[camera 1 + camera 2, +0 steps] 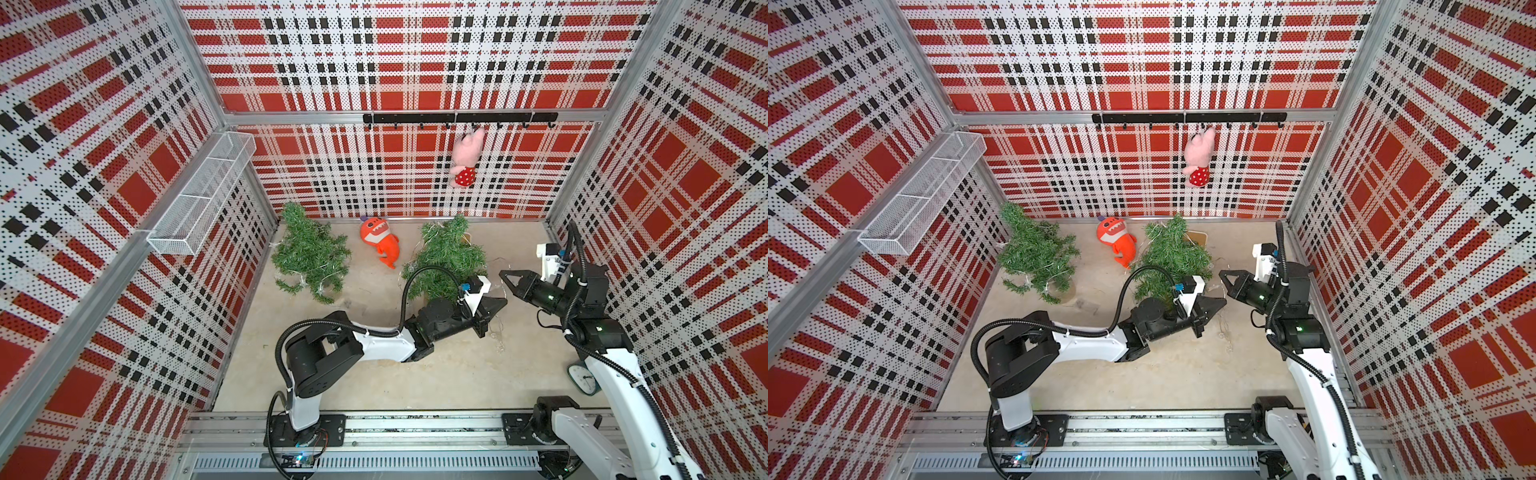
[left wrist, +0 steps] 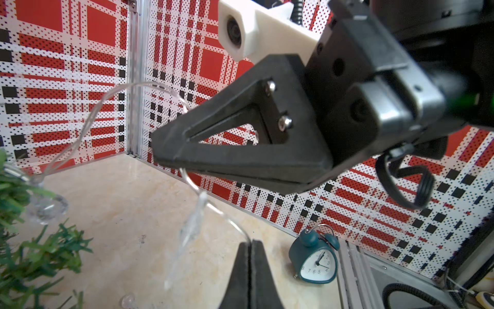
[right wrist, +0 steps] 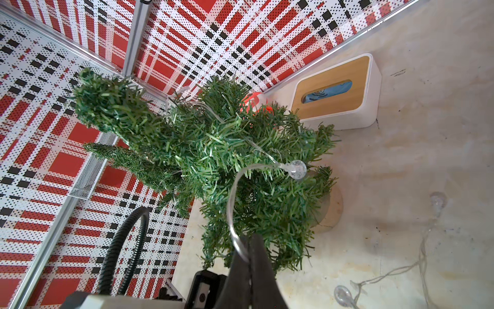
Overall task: Wrap string light around the christmas tree
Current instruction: Wrap the light string around the Christmas tree.
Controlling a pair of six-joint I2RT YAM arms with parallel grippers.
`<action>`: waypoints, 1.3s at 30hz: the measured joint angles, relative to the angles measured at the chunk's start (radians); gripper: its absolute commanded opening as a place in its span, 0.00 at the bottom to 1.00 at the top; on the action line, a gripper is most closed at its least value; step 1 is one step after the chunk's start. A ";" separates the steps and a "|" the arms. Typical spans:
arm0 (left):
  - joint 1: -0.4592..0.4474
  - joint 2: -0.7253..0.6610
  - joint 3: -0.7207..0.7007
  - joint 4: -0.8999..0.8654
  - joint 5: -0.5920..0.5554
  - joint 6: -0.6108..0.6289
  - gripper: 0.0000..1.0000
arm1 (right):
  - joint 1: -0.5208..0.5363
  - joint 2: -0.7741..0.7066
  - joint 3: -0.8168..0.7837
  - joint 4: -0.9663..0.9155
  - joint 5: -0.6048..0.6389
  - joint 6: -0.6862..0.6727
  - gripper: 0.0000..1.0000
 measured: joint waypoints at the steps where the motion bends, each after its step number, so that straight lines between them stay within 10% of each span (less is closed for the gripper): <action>1: 0.002 -0.006 -0.003 -0.002 0.005 -0.017 0.00 | 0.000 0.000 -0.006 0.005 -0.001 -0.002 0.10; 12: 0.014 -0.140 -0.082 -0.034 0.064 -0.244 0.00 | 0.003 -0.026 -0.037 0.025 -0.034 -0.062 0.72; 28: 0.129 -0.246 -0.047 -0.256 0.101 -0.396 0.00 | 0.027 -0.219 -0.219 0.030 -0.041 -0.253 0.68; 39: 0.126 -0.246 0.021 -0.348 0.105 -0.378 0.00 | 0.346 -0.219 -0.359 0.194 0.216 -0.308 0.65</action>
